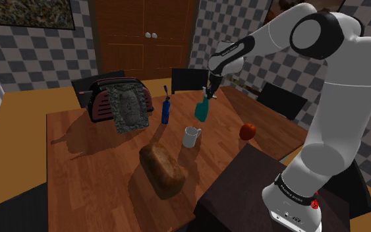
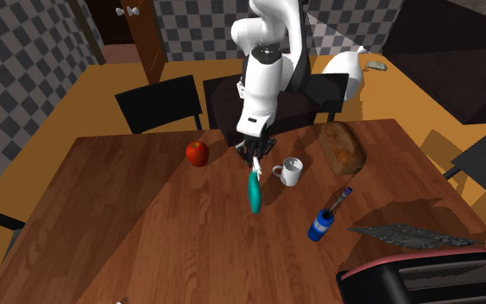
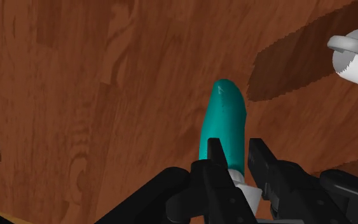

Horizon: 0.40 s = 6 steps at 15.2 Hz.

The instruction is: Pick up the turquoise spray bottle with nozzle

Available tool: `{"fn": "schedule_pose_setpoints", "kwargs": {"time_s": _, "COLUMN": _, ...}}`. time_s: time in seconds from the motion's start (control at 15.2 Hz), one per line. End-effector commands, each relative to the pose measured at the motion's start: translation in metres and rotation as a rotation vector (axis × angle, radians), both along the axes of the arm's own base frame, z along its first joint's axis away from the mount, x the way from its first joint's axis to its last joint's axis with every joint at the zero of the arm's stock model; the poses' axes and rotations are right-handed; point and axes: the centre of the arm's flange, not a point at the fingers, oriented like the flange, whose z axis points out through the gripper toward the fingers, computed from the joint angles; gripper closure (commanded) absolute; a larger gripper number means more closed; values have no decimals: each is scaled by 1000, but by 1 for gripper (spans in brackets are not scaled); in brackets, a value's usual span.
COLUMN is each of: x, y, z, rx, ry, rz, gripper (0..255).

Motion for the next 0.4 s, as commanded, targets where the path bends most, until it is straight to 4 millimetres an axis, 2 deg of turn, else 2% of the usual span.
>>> {"fn": "schedule_pose_setpoints", "kwargs": {"time_s": 0.0, "x": 0, "y": 1, "z": 13, "rx": 0, "ry": 0, "rz": 0, "gripper": 255}}
{"fn": "schedule_pose_setpoints", "kwargs": {"time_s": 0.2, "x": 0, "y": 1, "z": 28, "rx": 0, "ry": 0, "rz": 0, "gripper": 255}}
{"fn": "schedule_pose_setpoints", "kwargs": {"time_s": 0.33, "x": 0, "y": 1, "z": 29, "rx": 0, "ry": 0, "rz": 0, "gripper": 255}}
